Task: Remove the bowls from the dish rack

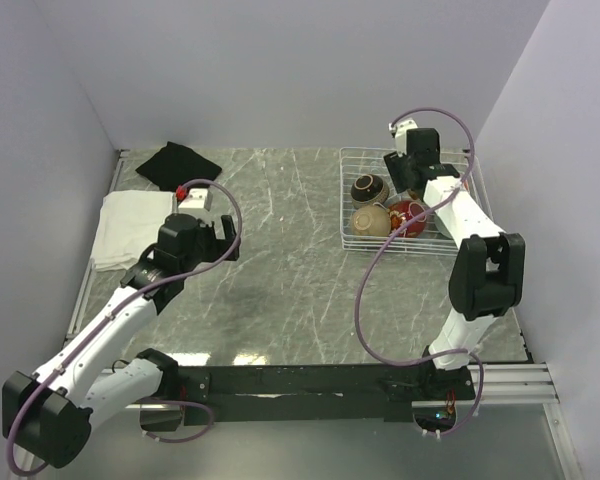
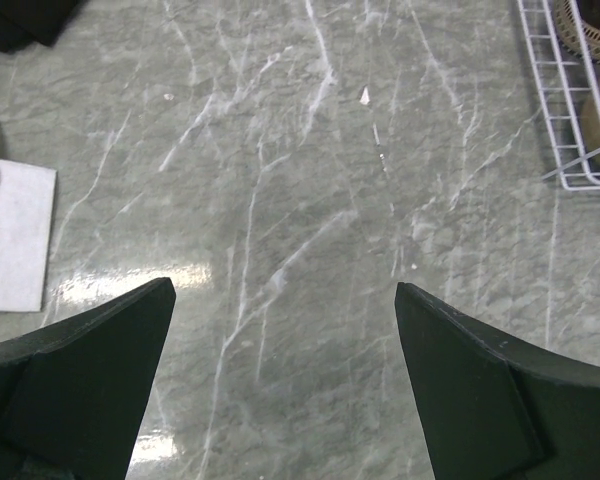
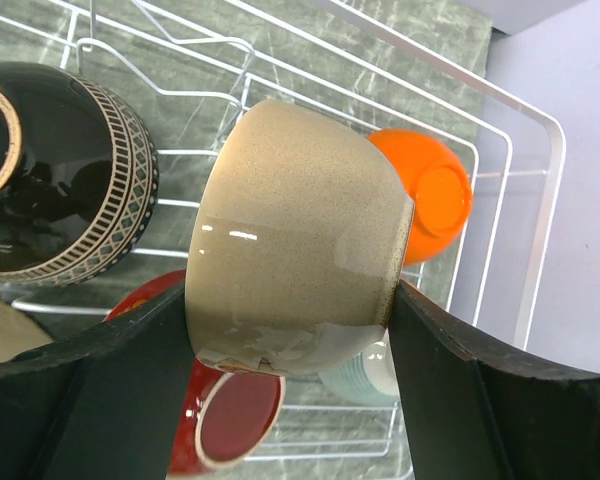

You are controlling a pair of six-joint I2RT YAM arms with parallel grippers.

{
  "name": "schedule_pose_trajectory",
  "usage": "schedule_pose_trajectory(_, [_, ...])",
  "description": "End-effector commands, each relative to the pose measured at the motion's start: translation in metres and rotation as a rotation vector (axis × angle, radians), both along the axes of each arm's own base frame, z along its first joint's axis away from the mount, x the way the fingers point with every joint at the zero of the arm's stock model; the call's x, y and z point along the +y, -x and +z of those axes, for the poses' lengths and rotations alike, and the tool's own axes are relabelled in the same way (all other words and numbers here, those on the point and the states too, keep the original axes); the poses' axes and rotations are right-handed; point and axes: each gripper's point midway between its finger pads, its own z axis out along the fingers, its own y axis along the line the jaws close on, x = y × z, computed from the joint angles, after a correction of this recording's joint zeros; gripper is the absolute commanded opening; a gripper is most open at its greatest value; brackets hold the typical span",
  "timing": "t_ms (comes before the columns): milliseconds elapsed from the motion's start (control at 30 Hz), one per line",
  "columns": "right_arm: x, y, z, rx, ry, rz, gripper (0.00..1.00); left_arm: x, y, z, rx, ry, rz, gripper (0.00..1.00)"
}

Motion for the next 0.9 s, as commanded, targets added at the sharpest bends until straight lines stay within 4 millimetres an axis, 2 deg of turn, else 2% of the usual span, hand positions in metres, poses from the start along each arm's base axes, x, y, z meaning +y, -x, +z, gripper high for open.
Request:
schedule_pose_trajectory(0, [-0.001, 0.003, 0.071, -0.189, -0.042, -0.058, 0.00, -0.019, -0.015, 0.032, -0.073, 0.075, -0.040, 0.99])
schedule_pose_trajectory(200, [0.009, 0.014, 0.091, -0.223, -0.080, -0.067, 0.00, -0.037, -0.029, 0.041, -0.078, 0.140, -0.076, 0.99])
schedule_pose_trajectory(367, [0.034, 0.024, 0.098, -0.219, -0.096, -0.026, 0.00, -0.060, -0.044, 0.052, -0.090, 0.227, -0.118, 0.99])
schedule_pose_trajectory(400, [0.034, 0.027, 0.101, -0.225, -0.086, -0.032, 0.00, -0.066, -0.047, 0.052, -0.079, 0.250, -0.132, 0.99])
schedule_pose_trajectory(533, [0.056, 0.035, 0.107, -0.221, -0.098, 0.010, 0.00, -0.083, -0.058, 0.060, -0.102, 0.305, -0.173, 0.99])
schedule_pose_trajectory(567, [0.066, 0.037, 0.107, -0.218, -0.102, 0.035, 0.00, -0.086, -0.061, 0.064, -0.108, 0.316, -0.179, 0.99])
schedule_pose_trajectory(600, [0.071, 0.040, 0.111, -0.228, -0.112, 0.042, 0.00, -0.090, -0.065, 0.058, -0.092, 0.316, -0.183, 0.99])
schedule_pose_trajectory(667, [0.085, 0.043, 0.112, -0.226, -0.119, 0.074, 0.00, -0.098, -0.069, 0.062, -0.095, 0.341, -0.208, 0.99])
schedule_pose_trajectory(867, [0.119, 0.051, 0.113, -0.213, -0.175, 0.145, 0.00, -0.116, -0.082, 0.053, -0.057, 0.362, -0.251, 0.99])
